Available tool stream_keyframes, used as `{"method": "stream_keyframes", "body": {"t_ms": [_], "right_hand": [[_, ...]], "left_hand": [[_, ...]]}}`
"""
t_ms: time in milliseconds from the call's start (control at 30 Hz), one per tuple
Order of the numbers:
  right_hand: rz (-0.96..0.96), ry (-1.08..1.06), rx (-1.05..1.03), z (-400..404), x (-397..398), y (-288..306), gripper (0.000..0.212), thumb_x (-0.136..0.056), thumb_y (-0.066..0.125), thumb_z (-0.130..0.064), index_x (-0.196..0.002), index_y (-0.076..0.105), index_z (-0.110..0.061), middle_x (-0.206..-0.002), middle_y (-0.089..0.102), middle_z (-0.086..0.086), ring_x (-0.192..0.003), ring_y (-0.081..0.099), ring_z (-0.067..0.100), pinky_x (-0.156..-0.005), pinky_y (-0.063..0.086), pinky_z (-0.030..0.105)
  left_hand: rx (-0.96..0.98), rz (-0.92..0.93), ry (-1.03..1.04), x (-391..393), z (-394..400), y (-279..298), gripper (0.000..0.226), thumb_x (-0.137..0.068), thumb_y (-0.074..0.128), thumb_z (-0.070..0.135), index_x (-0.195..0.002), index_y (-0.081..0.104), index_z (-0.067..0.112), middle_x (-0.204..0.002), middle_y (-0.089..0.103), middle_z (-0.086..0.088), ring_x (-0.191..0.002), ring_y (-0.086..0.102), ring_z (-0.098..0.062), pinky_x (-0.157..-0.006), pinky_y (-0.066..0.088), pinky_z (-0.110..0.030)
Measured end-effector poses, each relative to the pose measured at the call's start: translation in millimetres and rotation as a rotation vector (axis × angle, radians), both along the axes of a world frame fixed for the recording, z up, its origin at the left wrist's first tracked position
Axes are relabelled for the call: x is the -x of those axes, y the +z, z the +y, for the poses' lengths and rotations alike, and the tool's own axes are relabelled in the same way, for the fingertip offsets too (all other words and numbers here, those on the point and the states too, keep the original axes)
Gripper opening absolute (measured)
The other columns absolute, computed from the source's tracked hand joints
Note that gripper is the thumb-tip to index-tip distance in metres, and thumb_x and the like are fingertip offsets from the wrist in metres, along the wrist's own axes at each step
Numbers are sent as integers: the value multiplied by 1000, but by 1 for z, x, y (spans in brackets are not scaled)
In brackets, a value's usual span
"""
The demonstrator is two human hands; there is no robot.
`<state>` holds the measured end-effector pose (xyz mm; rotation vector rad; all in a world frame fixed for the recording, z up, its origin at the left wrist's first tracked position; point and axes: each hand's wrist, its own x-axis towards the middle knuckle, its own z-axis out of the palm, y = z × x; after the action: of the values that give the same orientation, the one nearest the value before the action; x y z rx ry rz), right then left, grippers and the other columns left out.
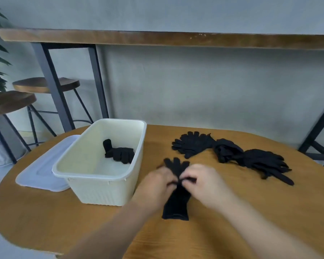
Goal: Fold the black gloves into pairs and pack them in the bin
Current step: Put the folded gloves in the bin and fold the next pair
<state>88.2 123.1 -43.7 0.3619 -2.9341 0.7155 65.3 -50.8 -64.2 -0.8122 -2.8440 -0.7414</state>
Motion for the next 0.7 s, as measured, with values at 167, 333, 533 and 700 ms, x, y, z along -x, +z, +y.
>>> {"method": "stream_keyframes", "body": {"t_ms": [167, 333, 533, 700], "right_hand": [[-113, 13, -68, -11, -14, -62, 27, -94, 56, -35, -121, 64, -35, -115, 48, -22, -104, 53, 5, -85, 49, 24], [34, 70, -178, -12, -11, -60, 33, -95, 52, -39, -127, 61, -37, -110, 50, -21, -108, 40, 7, -94, 37, 21], [71, 57, -103, -14, -13, -66, 29, -97, 51, -37, -121, 66, -36, -112, 61, -21, -107, 44, 1, -93, 39, 19], [64, 14, 43, -15, -16, -71, 22, -96, 56, -34, -113, 71, -37, -106, 64, -26, -104, 49, -5, -91, 41, 14]], "left_hand": [[-12, -144, 29, -22, -12, -53, 30, -92, 58, 33, -121, 61, 28, -116, 47, 20, -95, 52, -1, -84, 44, -16], [-120, -259, 49, -22, -18, -56, 43, -85, 69, 38, -126, 56, 33, -116, 41, 25, -96, 49, 4, -80, 40, -8], [-171, -292, 34, -23, -25, -62, 51, -81, 74, 35, -128, 55, 33, -116, 42, 26, -99, 48, 7, -89, 43, -9], [-214, -273, 40, -25, -25, -63, 52, -81, 74, 33, -129, 52, 35, -116, 42, 25, -97, 48, 10, -86, 40, -4]]}}
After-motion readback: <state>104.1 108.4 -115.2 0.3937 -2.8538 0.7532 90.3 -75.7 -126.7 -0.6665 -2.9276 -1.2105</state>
